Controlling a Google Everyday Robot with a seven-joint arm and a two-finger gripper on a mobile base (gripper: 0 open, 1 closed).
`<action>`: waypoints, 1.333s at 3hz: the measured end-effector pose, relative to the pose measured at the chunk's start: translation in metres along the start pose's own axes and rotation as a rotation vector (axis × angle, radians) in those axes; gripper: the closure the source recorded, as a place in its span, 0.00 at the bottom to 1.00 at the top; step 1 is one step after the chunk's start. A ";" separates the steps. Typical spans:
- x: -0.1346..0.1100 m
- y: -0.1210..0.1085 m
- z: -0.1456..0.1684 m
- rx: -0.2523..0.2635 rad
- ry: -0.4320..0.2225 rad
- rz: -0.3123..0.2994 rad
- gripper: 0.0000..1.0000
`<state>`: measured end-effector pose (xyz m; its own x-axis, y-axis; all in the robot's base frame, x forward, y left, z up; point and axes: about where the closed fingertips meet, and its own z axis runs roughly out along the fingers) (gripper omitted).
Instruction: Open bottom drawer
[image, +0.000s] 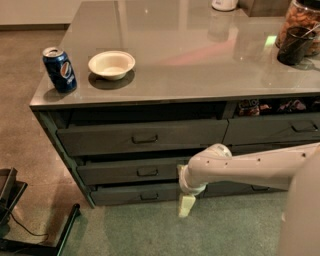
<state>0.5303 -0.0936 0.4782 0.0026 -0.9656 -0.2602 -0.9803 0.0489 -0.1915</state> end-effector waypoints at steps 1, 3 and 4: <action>0.004 0.008 0.011 -0.023 0.003 0.011 0.00; 0.033 0.035 0.069 -0.032 -0.063 0.020 0.00; 0.037 0.044 0.115 -0.031 -0.131 0.014 0.00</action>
Offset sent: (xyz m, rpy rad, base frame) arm -0.0218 -0.0182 -0.0711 0.0383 0.0504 -0.0077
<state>0.5099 -0.0979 0.3515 0.0128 -0.9229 -0.3848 -0.9861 0.0522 -0.1580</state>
